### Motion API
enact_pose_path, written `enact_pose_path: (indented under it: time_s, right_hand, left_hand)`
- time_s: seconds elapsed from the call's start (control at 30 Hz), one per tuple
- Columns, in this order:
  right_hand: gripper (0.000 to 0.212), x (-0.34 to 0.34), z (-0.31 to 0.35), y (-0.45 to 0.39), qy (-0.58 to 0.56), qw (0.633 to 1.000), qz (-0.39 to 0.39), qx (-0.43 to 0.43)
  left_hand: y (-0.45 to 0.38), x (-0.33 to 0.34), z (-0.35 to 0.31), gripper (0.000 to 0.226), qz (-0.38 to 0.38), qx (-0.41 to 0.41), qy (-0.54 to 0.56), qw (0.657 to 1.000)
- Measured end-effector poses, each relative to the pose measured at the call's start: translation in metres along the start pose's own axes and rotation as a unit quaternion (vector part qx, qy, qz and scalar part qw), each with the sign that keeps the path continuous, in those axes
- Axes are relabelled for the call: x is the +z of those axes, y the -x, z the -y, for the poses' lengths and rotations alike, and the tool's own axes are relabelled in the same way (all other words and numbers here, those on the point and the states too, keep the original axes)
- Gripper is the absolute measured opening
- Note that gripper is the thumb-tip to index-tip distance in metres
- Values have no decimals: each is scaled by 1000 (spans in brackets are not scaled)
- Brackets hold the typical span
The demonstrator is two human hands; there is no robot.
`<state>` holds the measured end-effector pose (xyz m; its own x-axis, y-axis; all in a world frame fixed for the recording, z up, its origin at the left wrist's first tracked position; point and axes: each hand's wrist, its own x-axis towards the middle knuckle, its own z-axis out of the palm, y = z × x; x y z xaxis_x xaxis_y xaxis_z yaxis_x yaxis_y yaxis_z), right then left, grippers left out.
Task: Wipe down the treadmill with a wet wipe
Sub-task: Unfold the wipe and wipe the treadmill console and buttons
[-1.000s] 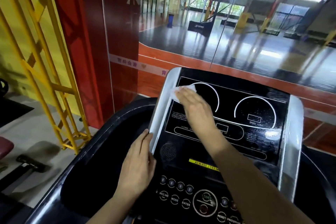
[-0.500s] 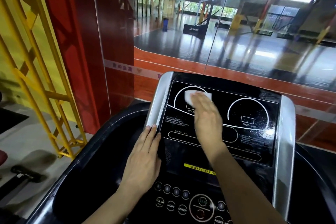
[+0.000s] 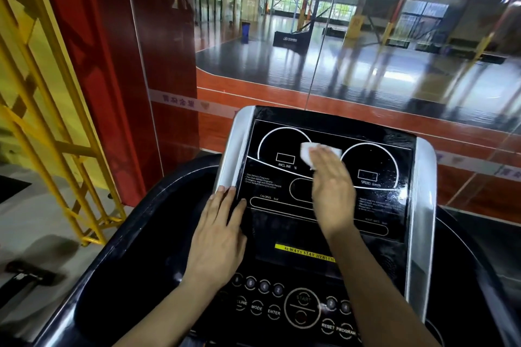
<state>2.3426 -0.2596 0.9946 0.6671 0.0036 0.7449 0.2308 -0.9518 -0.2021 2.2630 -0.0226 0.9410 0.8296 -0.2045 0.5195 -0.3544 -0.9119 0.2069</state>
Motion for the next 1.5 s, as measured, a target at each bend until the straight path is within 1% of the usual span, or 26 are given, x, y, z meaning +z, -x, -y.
enact_pose_path:
  time_s: [0.07, 0.1, 0.13, 0.17, 0.2, 0.27, 0.3, 0.33, 0.37, 0.4, 0.43, 0.5, 0.57, 0.67, 0.73, 0.8, 0.83, 0.93, 1.0, 1.07, 1.13, 1.2, 1.3, 1.37, 1.43, 1.5]
  right_hand:
    - [46, -5, -1, -1, -5, 998, -37, 58]
    - [46, -2, 7, -2, -10, 996, -47, 70]
    - [47, 3, 18, -2, -12, 997, -45, 59]
    - [49, 10, 33, 0, -16, 999, -30, 18]
    - [52, 19, 48, 3, -22, 998, -5, -50]
    - [53, 28, 71, 11, -40, 983, 43, -175]
    - [51, 29, 74, 10, -47, 976, 51, -205]
    - [50, 29, 70, 5, -47, 974, 52, -216]
    - [52, 27, 63, -3, -41, 976, 54, -208]
    - [55, 23, 54, -14, -30, 982, 51, -180]
    - [57, 18, 42, -25, -17, 990, 36, -137]
    - [52, 4, 24, -43, -15, 999, 0, -47]
    - [45, -9, 20, -50, -59, 996, -57, -24]
    - [42, -24, 19, -63, -112, 980, -162, 9]
    - [42, -23, 11, -81, -102, 975, -187, 60]
    - [44, -10, 7, -94, -87, 978, -162, 96]
    - [45, -1, 12, -97, -80, 983, -137, 87]
    - [49, 27, 51, -100, -80, 996, -41, 0]
    - [53, 39, 81, -105, -87, 994, 18, -67]
    - [60, 47, 97, -109, -68, 989, 49, -124]
    - [61, 45, 91, -109, -46, 986, 63, -149]
    - [56, 30, 65, -100, -45, 990, 40, -126]
    - [58, -4, 3, -77, -41, 998, -23, -28]
    - [59, -26, -44, -62, -22, 998, -52, 25]
    - [58, -48, -86, -52, -34, 994, -69, 82]
    - [58, -68, -116, -45, -24, 986, -91, 135]
  left_hand:
    - [-4, -1, -3, 68, 3, 13, 7, 1000]
    - [-6, -1, -4, 69, 7, 21, 11, 1000]
    - [-8, 0, -6, 69, 12, 29, 14, 999]
    - [-9, 2, -8, 69, 18, 38, 16, 999]
    - [-11, 3, -9, 68, 25, 44, 21, 998]
    - [-13, 4, -12, 68, 42, 40, 41, 997]
    - [-13, 5, -13, 68, 47, 37, 48, 997]
    - [-12, 4, -13, 69, 50, 36, 50, 997]
    - [-12, 4, -13, 71, 54, 38, 51, 997]
    - [-12, 3, -13, 74, 59, 40, 52, 996]
    - [-12, 2, -12, 76, 64, 41, 53, 996]
    - [-12, 0, -11, 80, 70, 41, 50, 995]
    - [-11, 0, -12, 82, 79, 37, 49, 995]
    - [-8, 2, -13, 84, 83, 28, 53, 995]
    - [-7, 4, -12, 84, 86, 30, 47, 995]
    - [-8, 5, -11, 85, 90, 30, 38, 995]
    - [-8, 5, -12, 85, 93, 30, 37, 995]
    - [-9, 8, -14, 90, 96, 26, 31, 995]
    - [-10, 12, -14, 96, 100, 22, 16, 995]
    - [-12, 16, -13, 96, 96, 20, 7, 995]
    - [-13, 16, -17, 93, 80, 15, 12, 997]
    - [-14, 15, -25, 87, 55, 5, 23, 998]
    - [-14, 18, -38, 81, 32, 24, 19, 999]
    - [-15, 24, -49, 80, 34, 60, 13, 998]
    - [-15, 31, -61, 75, 45, 92, 1, 995]
    - [-14, 36, -70, 69, 57, 109, -8, 992]
